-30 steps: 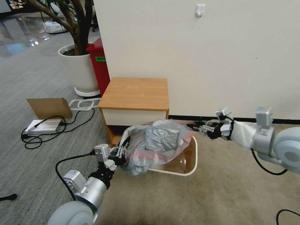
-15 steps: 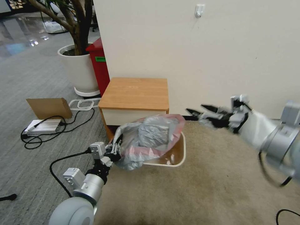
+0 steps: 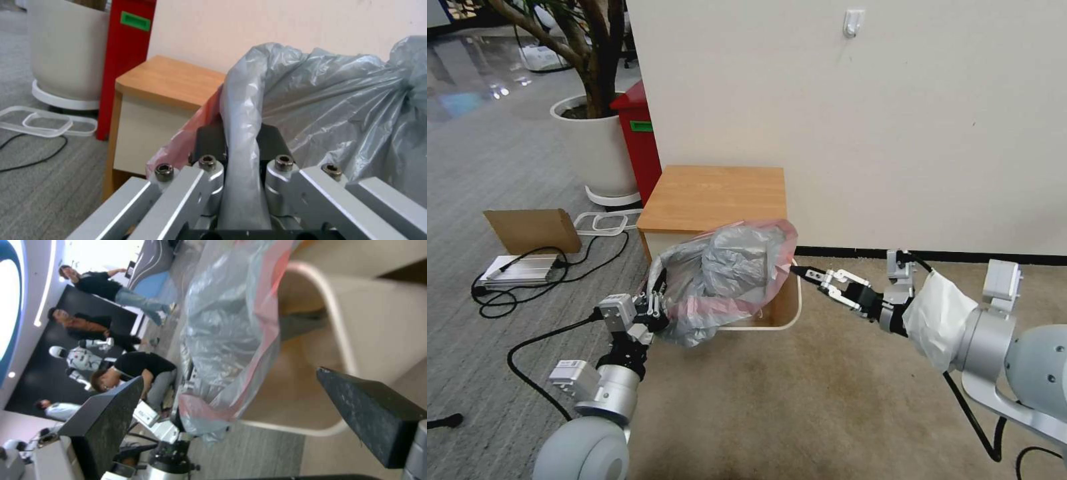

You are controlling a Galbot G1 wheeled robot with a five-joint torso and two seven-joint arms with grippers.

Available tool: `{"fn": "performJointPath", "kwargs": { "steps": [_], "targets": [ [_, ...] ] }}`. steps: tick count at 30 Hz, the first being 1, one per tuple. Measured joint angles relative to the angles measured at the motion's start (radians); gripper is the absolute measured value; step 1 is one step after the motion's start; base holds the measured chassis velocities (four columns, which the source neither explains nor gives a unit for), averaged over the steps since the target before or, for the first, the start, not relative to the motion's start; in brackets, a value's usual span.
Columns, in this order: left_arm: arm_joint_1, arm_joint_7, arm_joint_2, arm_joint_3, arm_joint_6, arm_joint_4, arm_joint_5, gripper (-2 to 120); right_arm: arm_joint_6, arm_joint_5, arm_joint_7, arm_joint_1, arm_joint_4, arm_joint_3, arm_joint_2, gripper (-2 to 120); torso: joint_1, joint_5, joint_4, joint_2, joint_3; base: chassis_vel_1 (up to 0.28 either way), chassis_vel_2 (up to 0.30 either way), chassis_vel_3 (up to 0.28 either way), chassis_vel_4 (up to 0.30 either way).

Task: Pick up the garbage bag from the table and place it over the trash can.

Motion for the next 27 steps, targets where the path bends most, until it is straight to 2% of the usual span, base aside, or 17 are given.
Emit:
{"fn": "performJointPath", "kwargs": {
  "steps": [5, 21, 24, 25, 27],
  "targets": [
    [-0.004, 0.005, 0.002, 0.006, 0.0, 0.0, -0.002, 7, 0.04, -0.051, 0.057, 0.014, -0.001, -0.093, 0.04, 99, 0.0, 0.0001, 0.0001, 0.0, 0.0, 0.0, 0.0, 0.0, 0.0],
    [-0.002, 0.052, 0.004, 0.02, 0.002, -0.026, -0.004, 7, 0.085, -0.163, 0.078, 0.038, -0.003, -0.19, 0.067, 98, 0.0, 0.0001, 0.0, 0.0, 0.0, 0.0, 0.0, 0.0, 0.0],
    [-0.002, 0.053, 0.004, 0.02, 0.002, -0.026, -0.003, 7, 0.088, -0.176, 0.078, 0.04, -0.003, -0.201, 0.068, 93, 0.0, 0.0001, 0.0, 0.0, 0.0, 0.0, 0.0, 0.0, 0.0],
    [-0.002, 0.055, 0.004, 0.02, 0.002, -0.026, 0.002, 7, 0.089, -0.188, 0.078, 0.042, -0.003, -0.211, 0.07, 86, 0.0, 0.0002, 0.0, 0.0, 0.0, 0.0, 0.0, 0.0, 0.0],
    [-0.003, 0.056, 0.005, 0.019, 0.002, -0.026, 0.007, 7, 0.091, -0.193, 0.078, 0.043, -0.003, -0.214, 0.07, 83, 0.0, 0.0001, 0.0, 0.0, 0.0, 0.0, 0.0, 0.0, 0.0]
  ]
}}
